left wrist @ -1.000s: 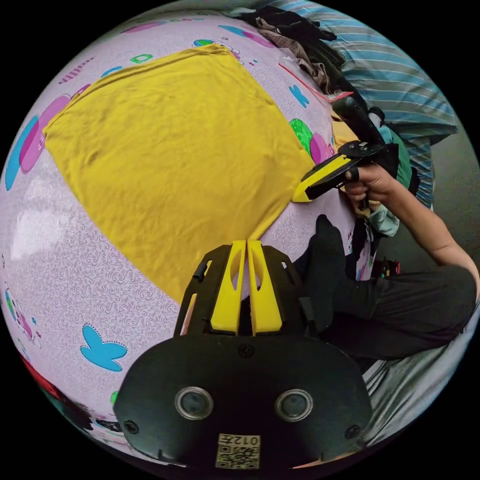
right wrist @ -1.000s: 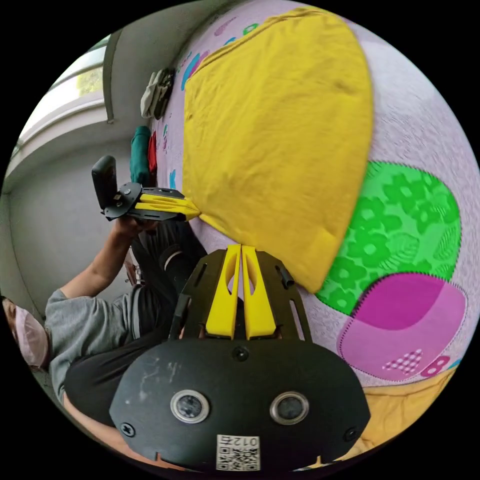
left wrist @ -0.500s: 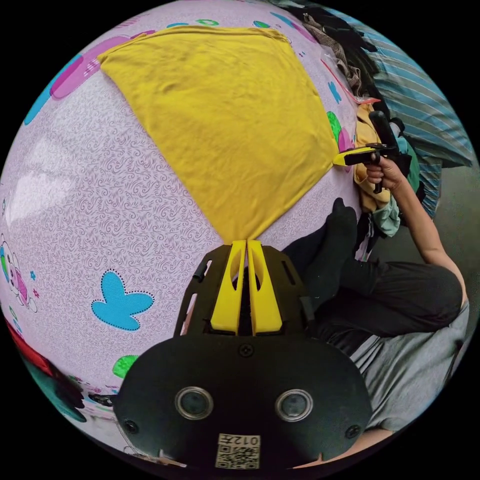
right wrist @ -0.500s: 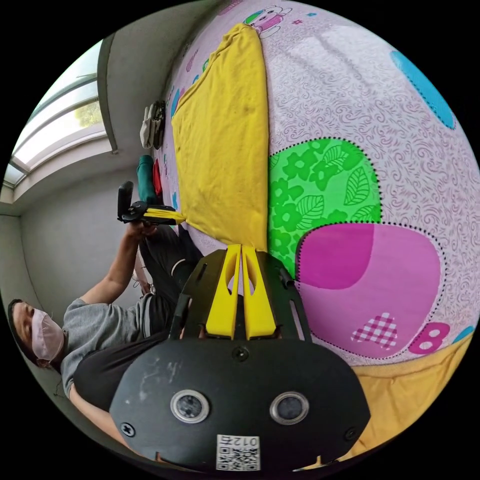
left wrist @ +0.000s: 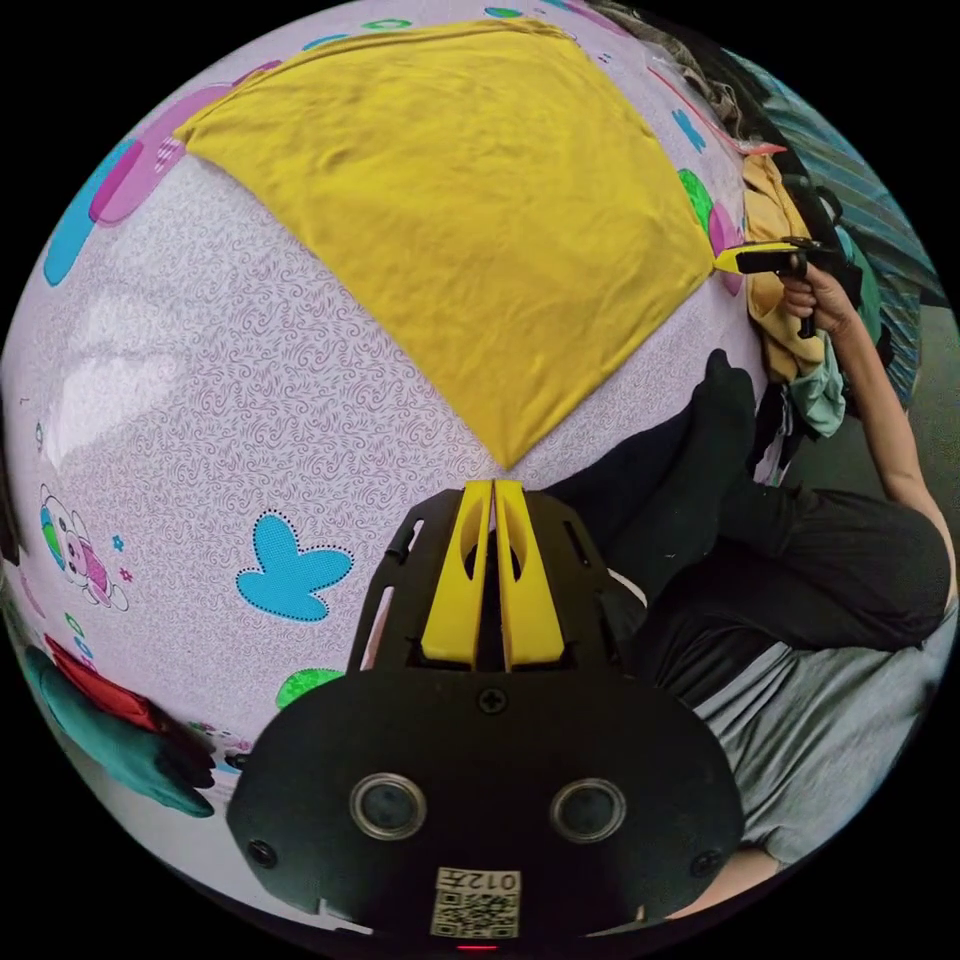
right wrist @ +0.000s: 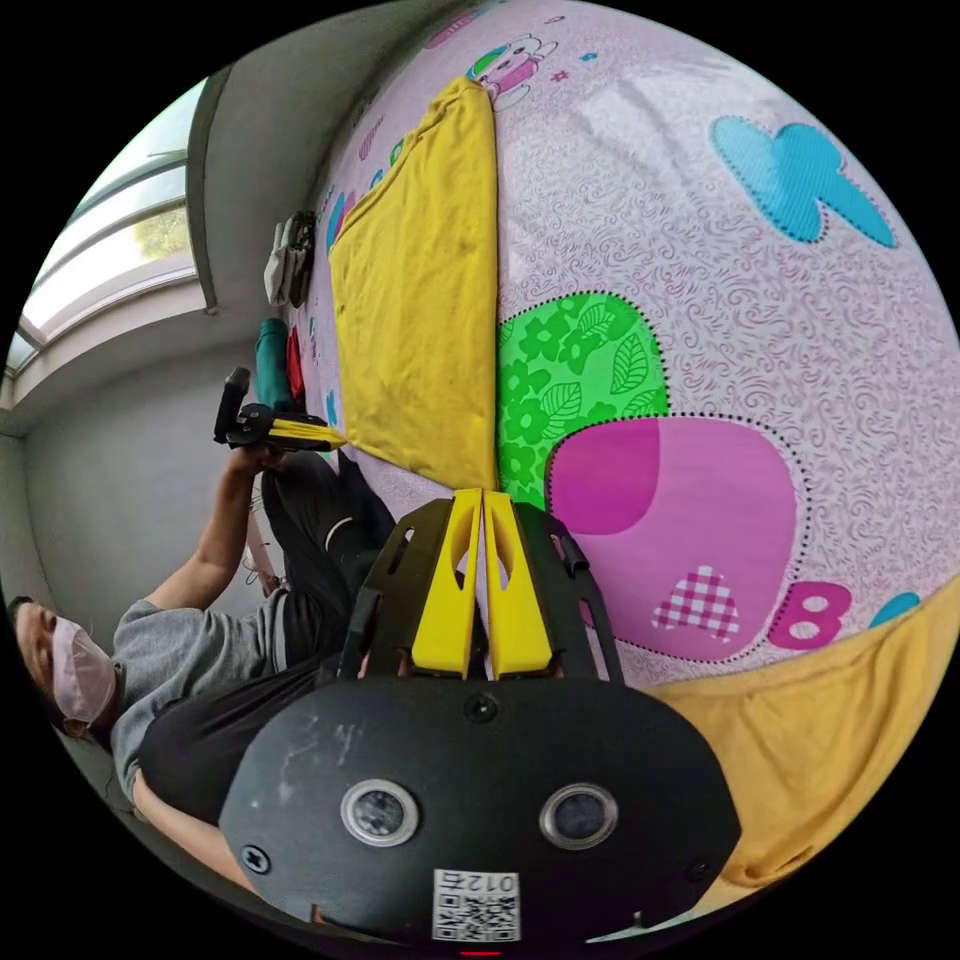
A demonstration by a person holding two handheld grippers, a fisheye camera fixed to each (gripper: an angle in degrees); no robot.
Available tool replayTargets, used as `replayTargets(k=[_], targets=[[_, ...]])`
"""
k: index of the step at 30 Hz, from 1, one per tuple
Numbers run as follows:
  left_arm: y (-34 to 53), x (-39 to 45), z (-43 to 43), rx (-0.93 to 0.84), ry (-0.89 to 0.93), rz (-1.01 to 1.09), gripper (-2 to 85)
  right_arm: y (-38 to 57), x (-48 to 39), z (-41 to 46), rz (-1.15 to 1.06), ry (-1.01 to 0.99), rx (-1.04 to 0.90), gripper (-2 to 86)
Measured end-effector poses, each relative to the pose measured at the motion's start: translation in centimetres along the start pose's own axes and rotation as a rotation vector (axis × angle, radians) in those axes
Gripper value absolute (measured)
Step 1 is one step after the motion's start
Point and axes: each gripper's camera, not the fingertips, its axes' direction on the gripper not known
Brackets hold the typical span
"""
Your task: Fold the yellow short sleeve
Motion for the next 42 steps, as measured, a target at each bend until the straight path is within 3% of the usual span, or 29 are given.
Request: replayTargets(k=[13, 21, 30, 38, 42], targets=[[0.5, -7.1, -0.9, 0.121, 0.482, -0.173, 9.0, 3.1, 1.0, 0.6, 0.097, -0.084, 0.029, 7.0], [-0.9, -7.5, -1.1, 0.054, 0.474, -0.183, 5.7, 3.7, -1.4, 2.1, 0.041, -0.055, 0.007, 2.9], [-1.6, -7.5, -2.6, 0.019, 0.395, -0.202, 1.2, 5.1, -5.9, 2.5, -0.127, 0.142, -0.010, -0.3], [-1.8, -7.3, -4.2, 0.013, 0.367, -0.190, 0.9, 6.8, -13.4, 6.2, -0.491, 0.643, -0.143, -0.6], [-1.7, -7.4, -5.0, 0.012, 0.363, -0.187, 1.0, 6.8, -14.6, 7.1, -0.492, 0.756, -0.177, -0.8]])
